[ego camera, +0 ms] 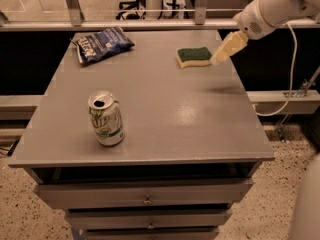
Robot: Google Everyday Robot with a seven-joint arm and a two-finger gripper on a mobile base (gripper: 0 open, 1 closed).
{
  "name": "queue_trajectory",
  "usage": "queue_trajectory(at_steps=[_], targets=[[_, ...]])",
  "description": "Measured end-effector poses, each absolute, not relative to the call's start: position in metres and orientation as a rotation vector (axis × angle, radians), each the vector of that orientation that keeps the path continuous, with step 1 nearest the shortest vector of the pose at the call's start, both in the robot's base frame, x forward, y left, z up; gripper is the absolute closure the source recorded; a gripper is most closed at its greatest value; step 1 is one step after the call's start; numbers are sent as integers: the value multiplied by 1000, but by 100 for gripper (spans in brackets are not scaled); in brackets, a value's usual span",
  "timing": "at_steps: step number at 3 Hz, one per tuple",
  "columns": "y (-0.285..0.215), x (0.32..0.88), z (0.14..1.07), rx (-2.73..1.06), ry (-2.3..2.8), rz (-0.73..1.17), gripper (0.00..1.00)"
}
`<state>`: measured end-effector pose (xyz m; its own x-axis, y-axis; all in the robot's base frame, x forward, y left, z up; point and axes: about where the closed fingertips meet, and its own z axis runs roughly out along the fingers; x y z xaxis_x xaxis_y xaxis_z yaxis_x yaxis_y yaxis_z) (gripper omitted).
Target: Pick sponge
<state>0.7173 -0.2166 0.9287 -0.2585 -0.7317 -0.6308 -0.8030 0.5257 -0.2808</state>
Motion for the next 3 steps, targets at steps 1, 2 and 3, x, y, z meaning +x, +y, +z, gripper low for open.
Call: queue_trajectory(at_steps=[1, 2, 3], targets=[[-216, 748, 911, -1139, 2073, 202, 0], [-214, 764, 895, -1083, 2107, 249, 0], [-207, 773, 877, -1081, 2143, 265, 0]])
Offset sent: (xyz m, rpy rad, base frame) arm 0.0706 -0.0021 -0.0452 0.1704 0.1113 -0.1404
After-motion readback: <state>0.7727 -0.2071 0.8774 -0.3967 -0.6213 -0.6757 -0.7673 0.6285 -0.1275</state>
